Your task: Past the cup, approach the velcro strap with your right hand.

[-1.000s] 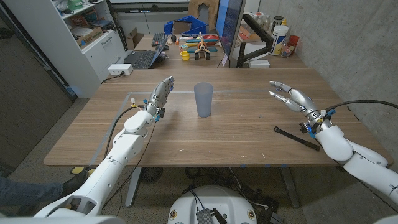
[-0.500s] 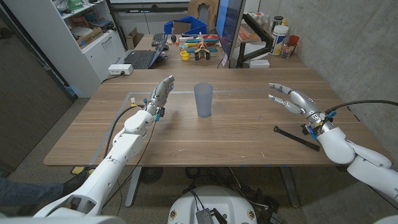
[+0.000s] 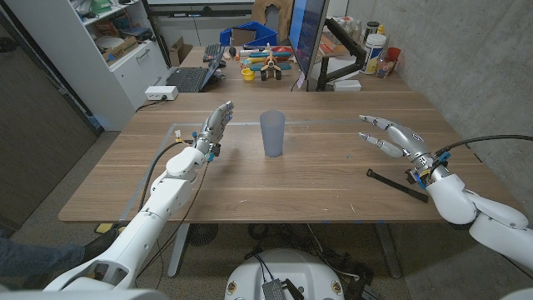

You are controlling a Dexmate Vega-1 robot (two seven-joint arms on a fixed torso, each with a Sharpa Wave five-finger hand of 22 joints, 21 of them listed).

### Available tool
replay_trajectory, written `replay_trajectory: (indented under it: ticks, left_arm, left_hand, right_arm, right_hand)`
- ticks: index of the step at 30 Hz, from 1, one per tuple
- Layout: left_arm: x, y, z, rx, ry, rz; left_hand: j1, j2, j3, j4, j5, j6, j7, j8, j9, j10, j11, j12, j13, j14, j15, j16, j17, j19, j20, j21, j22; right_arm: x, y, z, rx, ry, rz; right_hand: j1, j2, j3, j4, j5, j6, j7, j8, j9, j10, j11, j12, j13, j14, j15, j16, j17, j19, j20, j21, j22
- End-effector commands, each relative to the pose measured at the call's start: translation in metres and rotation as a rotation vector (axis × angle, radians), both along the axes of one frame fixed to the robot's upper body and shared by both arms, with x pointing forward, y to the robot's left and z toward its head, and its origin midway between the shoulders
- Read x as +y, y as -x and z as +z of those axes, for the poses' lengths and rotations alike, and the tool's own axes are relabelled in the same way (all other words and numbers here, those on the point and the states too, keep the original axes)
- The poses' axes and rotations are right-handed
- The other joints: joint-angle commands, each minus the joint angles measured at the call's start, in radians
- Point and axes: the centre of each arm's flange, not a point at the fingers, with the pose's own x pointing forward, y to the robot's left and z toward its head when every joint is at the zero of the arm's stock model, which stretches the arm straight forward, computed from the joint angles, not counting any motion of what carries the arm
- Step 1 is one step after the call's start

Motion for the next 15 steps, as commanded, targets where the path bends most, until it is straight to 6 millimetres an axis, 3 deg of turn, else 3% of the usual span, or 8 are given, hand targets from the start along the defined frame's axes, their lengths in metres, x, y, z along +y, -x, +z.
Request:
replay_trajectory:
  ticks: [1,15]
  left_arm:
    - [-0.0013,0.0006,0.0017,-0.001,-0.003,-0.001]
    - [-0.0038,-0.0003,0.0048,-0.003,-0.012,0.002]
  left_hand:
    - [0.002,0.006,-0.004,-0.001,-0.005,0.008,0.000,0.000,0.002,-0.004,-0.001,0.003,0.000,-0.008,0.002,0.002,0.004,-0.011,0.006,-0.002,0.005]
    - [0.002,0.007,-0.005,-0.001,-0.005,0.008,0.000,0.000,0.002,-0.004,-0.003,0.003,0.000,-0.009,0.002,0.001,0.004,-0.010,0.006,-0.006,0.006]
  right_arm:
    - [-0.0015,0.0039,-0.0052,-0.016,0.044,-0.035]
    - [-0.0045,0.0051,-0.0105,-0.018,0.105,-0.078]
  right_hand:
    - [-0.006,0.000,-0.004,-0.002,0.008,0.002,-0.004,0.001,0.006,0.002,-0.005,0.001,0.001,0.005,-0.114,-0.002,0.002,0.009,-0.058,-0.004,0.005]
    - [-0.008,-0.003,-0.006,-0.003,0.018,-0.008,-0.012,-0.003,0.006,0.008,-0.009,0.002,0.001,0.005,-0.120,-0.003,0.003,0.013,-0.061,-0.013,0.006]
